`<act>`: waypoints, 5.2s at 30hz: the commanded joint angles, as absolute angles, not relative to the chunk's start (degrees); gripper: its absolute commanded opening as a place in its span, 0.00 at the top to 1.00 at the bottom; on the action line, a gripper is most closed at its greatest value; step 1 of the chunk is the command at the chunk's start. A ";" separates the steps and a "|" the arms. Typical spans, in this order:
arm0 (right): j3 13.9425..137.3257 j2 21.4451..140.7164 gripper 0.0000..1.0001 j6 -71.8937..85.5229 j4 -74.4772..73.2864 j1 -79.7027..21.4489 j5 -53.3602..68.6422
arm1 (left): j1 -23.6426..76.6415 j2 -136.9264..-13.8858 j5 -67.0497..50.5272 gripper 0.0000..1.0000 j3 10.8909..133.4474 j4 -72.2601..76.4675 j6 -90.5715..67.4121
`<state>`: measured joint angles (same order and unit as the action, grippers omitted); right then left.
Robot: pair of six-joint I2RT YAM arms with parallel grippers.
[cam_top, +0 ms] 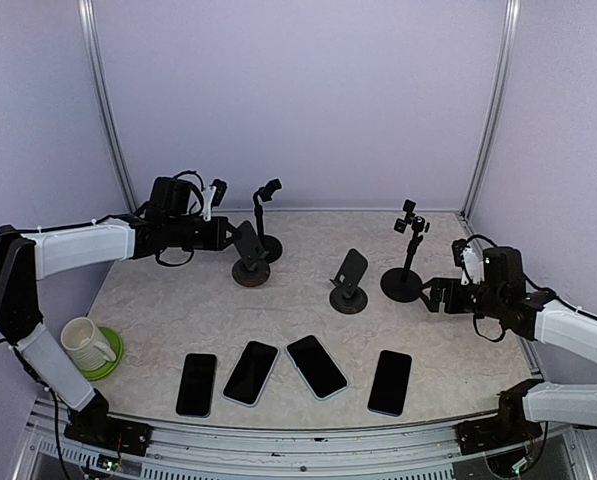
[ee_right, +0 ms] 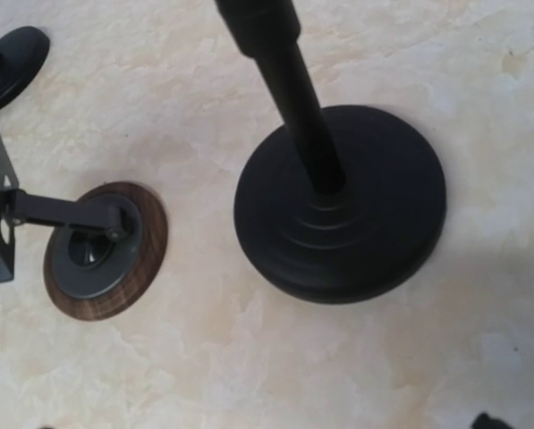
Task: Place the phone on the phone stand
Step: Place the phone stand at the corner of the board, then pick up the phone stand at the center of the board.
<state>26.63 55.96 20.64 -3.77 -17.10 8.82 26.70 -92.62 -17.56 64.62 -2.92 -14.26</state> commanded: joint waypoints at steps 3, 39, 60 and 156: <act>26.59 54.83 0.00 20.57 -1.95 -17.68 10.84 | 23.94 -88.15 -13.28 1.00 65.87 -8.70 -10.58; 20.93 45.54 0.00 23.89 2.22 -17.68 21.56 | -6.45 -97.38 -43.28 1.00 79.23 -25.53 32.80; 20.83 45.86 0.00 23.82 2.26 -17.67 21.71 | -13.47 -103.52 -45.47 1.00 80.89 -25.18 34.18; 22.07 49.37 0.00 22.29 0.12 -17.71 15.16 | 27.90 -65.75 6.80 0.01 64.65 -18.42 -4.54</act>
<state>21.21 49.30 22.92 0.10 -17.10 16.21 24.69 -67.40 4.49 67.13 -16.45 -0.71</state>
